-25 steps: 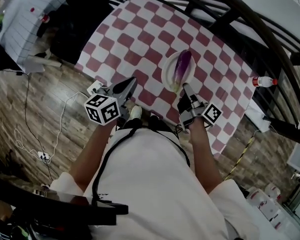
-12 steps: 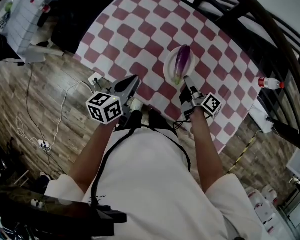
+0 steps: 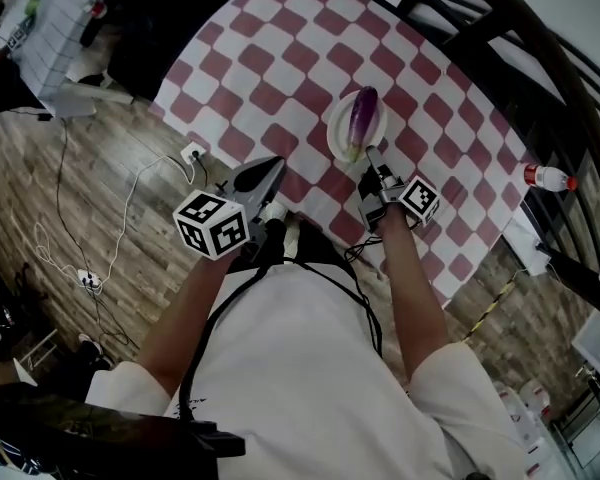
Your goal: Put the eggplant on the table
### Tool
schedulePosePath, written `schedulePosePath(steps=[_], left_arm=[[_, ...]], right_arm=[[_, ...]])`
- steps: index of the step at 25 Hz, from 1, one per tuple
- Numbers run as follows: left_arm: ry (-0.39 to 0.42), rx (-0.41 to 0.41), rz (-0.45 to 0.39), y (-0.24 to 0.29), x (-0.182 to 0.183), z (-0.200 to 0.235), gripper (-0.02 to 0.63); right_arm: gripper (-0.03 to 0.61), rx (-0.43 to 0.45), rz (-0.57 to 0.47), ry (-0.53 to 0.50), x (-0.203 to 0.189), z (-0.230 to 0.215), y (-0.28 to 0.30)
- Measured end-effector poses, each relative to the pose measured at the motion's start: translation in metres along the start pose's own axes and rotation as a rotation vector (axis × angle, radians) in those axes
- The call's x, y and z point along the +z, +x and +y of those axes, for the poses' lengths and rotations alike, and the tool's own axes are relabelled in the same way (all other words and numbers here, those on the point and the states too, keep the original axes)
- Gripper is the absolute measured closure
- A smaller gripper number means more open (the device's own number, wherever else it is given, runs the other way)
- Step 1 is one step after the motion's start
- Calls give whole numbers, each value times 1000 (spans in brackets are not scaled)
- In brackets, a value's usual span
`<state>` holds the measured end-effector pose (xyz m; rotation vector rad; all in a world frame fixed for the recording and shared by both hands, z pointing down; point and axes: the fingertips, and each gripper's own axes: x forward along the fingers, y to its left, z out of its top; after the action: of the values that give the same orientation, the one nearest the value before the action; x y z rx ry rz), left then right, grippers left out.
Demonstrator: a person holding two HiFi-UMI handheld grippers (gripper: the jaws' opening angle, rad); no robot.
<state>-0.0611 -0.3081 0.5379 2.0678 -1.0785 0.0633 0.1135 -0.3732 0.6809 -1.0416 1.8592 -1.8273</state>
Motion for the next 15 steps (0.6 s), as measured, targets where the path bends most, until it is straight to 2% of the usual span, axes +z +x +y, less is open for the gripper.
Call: schedulePosePath(steps=[15], left_arm=[[3,48,-45,-17,5,-7,607]], right_arm=[[551,-41,17,5,3,-26,23]])
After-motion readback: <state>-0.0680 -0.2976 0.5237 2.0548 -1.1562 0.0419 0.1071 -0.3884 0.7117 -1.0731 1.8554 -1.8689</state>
